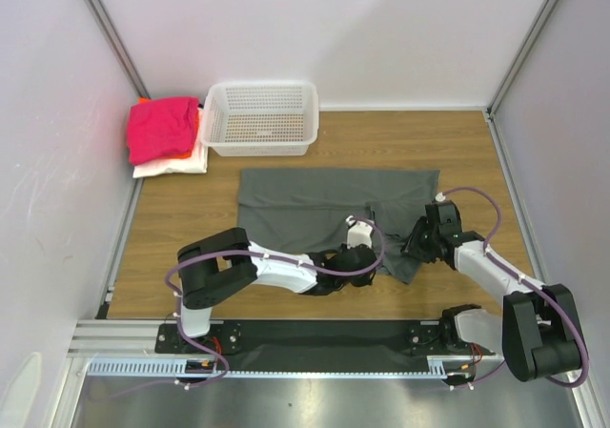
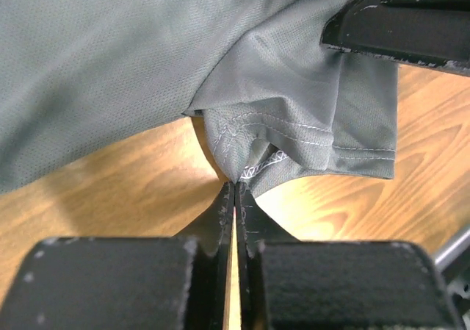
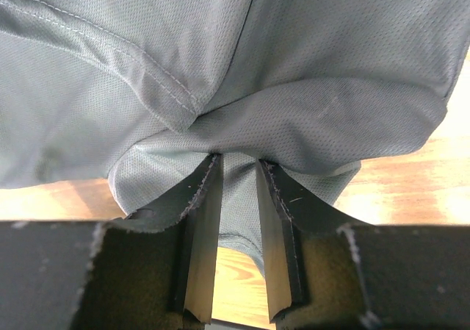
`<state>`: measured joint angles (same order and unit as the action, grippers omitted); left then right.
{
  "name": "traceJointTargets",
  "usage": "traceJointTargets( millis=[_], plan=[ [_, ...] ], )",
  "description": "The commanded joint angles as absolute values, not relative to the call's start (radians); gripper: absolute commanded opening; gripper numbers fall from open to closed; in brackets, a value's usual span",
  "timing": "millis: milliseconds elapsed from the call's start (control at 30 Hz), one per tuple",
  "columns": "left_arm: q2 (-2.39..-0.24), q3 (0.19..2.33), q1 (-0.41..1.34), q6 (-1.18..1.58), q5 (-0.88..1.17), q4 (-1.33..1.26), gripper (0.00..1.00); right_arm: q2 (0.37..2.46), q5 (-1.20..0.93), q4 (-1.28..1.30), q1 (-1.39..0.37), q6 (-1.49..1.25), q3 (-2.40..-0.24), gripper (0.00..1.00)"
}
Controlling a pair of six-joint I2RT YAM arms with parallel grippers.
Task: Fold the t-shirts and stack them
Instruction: Fold the tshirt
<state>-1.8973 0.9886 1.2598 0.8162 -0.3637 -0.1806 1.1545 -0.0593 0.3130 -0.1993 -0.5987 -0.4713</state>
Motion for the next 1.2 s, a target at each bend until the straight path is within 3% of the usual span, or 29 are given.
traceJointTargets(
  millis=[0,100,300,467,967,1167],
  plan=[
    [-1.832,0.953,1.247,0.851,-0.345,-0.176,0.10,1.135,-0.017,0.365,-0.192,-0.578,-0.462,0.31],
    [-1.813,0.966,1.247,0.816,-0.380,-0.167,0.21,1.112,-0.038,0.383,-0.192,-0.577,-0.462,0.30],
    [-1.761,1.009,1.267,0.649,-0.477,-0.166,0.30,1.049,-0.052,0.420,-0.193,-0.583,-0.456,0.31],
    [-1.808,1.077,1.282,0.516,-0.463,-0.187,0.29,1.072,-0.048,0.423,-0.190,-0.584,-0.462,0.31],
    [-1.928,1.146,1.296,0.466,-0.460,-0.132,0.24,1.078,-0.038,0.426,-0.190,-0.578,-0.468,0.31],
    [-1.963,1.161,1.298,0.462,-0.443,-0.127,0.30,1.080,-0.037,0.425,-0.189,-0.574,-0.472,0.32]
  ],
)
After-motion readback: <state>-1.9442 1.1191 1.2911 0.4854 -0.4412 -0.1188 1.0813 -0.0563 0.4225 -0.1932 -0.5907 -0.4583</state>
